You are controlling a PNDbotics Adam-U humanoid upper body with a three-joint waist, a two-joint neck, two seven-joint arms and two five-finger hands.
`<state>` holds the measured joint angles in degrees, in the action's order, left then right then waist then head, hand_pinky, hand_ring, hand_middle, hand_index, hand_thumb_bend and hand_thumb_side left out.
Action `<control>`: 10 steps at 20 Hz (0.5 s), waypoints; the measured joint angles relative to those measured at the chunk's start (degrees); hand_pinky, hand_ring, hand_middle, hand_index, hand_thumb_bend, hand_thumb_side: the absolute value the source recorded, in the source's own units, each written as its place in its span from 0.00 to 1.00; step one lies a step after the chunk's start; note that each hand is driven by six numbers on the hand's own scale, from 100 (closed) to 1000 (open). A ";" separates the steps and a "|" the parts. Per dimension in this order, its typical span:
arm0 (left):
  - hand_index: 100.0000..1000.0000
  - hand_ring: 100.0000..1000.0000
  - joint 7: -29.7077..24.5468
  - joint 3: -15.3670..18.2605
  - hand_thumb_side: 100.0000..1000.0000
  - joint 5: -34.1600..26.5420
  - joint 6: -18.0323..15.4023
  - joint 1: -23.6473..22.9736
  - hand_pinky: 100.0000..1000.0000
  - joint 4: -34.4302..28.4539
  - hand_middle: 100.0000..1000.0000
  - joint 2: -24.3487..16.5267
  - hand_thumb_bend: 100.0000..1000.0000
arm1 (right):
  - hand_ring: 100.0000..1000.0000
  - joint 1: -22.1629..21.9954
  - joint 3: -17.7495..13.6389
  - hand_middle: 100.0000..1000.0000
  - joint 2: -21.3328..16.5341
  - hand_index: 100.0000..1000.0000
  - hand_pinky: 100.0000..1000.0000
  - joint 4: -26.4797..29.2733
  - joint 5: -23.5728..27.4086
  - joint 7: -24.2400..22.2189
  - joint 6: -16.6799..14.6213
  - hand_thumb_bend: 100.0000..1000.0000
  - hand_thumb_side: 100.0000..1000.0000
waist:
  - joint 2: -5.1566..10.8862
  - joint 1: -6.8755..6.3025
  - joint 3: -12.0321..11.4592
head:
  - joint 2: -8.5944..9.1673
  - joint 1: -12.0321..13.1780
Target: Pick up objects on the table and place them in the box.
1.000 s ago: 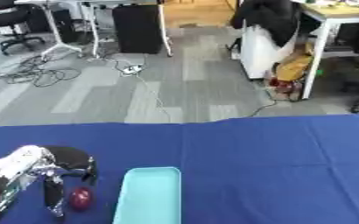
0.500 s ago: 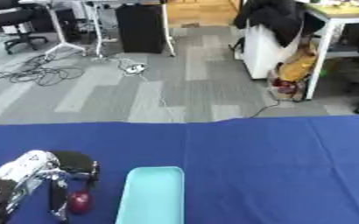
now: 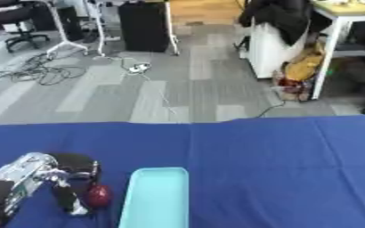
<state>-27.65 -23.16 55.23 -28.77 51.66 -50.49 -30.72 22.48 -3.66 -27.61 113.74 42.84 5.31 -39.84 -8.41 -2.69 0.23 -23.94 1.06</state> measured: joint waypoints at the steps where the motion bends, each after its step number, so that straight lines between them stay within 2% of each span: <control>1: 0.23 0.00 -0.31 -0.06 0.47 -0.35 0.09 0.01 0.00 -0.27 0.00 -0.01 0.20 | 0.18 -0.01 0.00 0.18 0.00 0.46 0.03 0.00 0.00 0.00 0.00 0.00 0.73 | 0.00 0.00 -0.03 | -0.01 0.00; 10: 0.22 0.00 -2.57 -0.37 0.40 -6.53 2.07 0.63 0.00 -6.07 0.00 -2.52 0.20 | 0.18 -0.21 -0.01 0.18 -0.03 0.46 0.03 0.00 -0.01 -0.06 -0.11 0.00 0.73 | 0.02 -0.11 -0.64 | -0.05 0.00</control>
<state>-30.22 -23.53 48.70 -26.69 52.29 -56.56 -33.24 22.27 -3.67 -27.64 113.74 42.83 5.24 -39.94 -8.39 -2.80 -0.42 -23.98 1.06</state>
